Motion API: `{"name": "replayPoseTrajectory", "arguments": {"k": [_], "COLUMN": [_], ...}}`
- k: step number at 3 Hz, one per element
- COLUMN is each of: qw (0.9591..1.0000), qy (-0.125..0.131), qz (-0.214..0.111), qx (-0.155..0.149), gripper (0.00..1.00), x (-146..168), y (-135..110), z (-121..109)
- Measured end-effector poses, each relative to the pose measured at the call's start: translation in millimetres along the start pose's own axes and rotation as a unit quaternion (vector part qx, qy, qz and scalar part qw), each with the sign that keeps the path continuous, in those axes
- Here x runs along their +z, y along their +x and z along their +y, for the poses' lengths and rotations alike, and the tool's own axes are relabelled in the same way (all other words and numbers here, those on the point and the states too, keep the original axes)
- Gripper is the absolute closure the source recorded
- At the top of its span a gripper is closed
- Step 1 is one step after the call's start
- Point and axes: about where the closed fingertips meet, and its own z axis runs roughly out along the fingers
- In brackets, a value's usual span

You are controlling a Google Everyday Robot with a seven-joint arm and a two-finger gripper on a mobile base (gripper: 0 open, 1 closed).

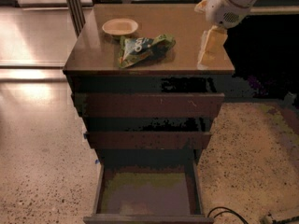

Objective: Place green rice chip bag into bottom drawer

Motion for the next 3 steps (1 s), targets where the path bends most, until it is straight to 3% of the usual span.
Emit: {"name": "replayPoseTrajectory", "arguments": {"k": [1,2,3], "qw": [0.9987,0.9973,0.9973], "qy": [-0.022,-0.029,-0.029], "qz": [-0.038,-0.057,-0.057], "qx": [-0.025,-0.035,-0.035], "gripper": [0.0,0.0,0.0], "x": [42.2,67.9,67.9], "y": [-19.8,-30.3,-30.3], "z": [-30.7,-47.0,-47.0]}}
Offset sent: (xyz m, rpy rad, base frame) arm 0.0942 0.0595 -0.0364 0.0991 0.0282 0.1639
